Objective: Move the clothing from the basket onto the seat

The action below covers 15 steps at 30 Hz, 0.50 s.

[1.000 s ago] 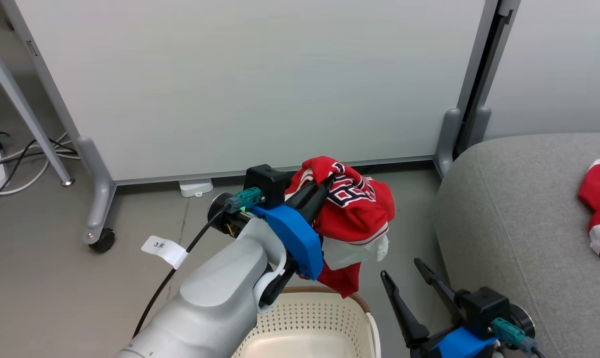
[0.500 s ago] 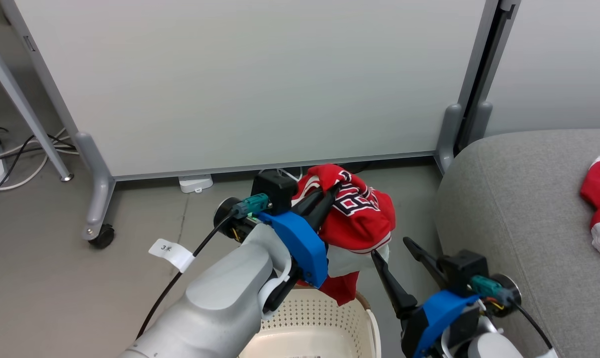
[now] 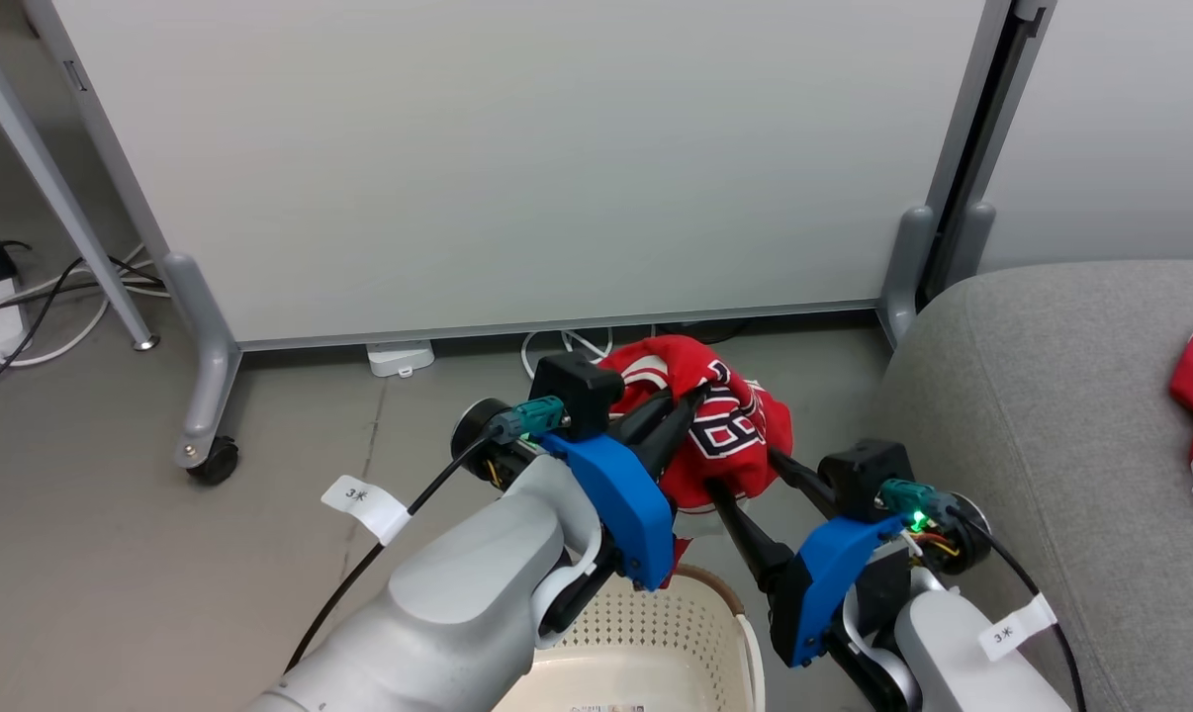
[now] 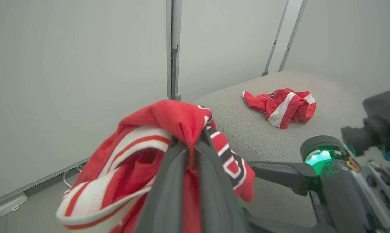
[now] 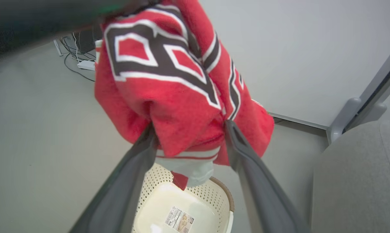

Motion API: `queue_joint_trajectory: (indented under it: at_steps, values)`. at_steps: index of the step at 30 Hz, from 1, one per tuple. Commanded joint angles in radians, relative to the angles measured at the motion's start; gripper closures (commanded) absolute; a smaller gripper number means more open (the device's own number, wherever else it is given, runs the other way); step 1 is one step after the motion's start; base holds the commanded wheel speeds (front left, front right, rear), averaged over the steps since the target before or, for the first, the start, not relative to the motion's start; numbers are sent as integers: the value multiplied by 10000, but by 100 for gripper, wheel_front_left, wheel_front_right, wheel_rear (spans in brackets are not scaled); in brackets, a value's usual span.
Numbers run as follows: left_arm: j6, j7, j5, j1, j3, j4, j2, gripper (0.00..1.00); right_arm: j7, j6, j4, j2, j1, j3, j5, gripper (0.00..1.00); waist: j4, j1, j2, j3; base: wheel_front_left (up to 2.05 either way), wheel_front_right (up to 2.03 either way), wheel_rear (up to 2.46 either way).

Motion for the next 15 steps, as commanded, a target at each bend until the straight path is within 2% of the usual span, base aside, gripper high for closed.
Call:
queue_joint_trajectory:
  at_steps: [1, 14, 15]
  values:
    - [-22, -47, -70, -180, -56, -51, 0, 100, -105, 5, 215, -95, -316, 156, 178, 0, 6, -1, 0, -4, 0, 0, 0]
    - [-22, -106, -477, -290, -491, -177, -3, 100, -1041, 5, 2274, 197, -1653, 1569, 1455, 0, -86, -1, 0, -79, 0, 0, 0]
    - [-22, -111, -513, -305, -513, -176, -5, 100, -1084, 5, 2408, 218, -1732, 1645, 1552, 58, -90, -1, 0, -88, 0, 0, 0]
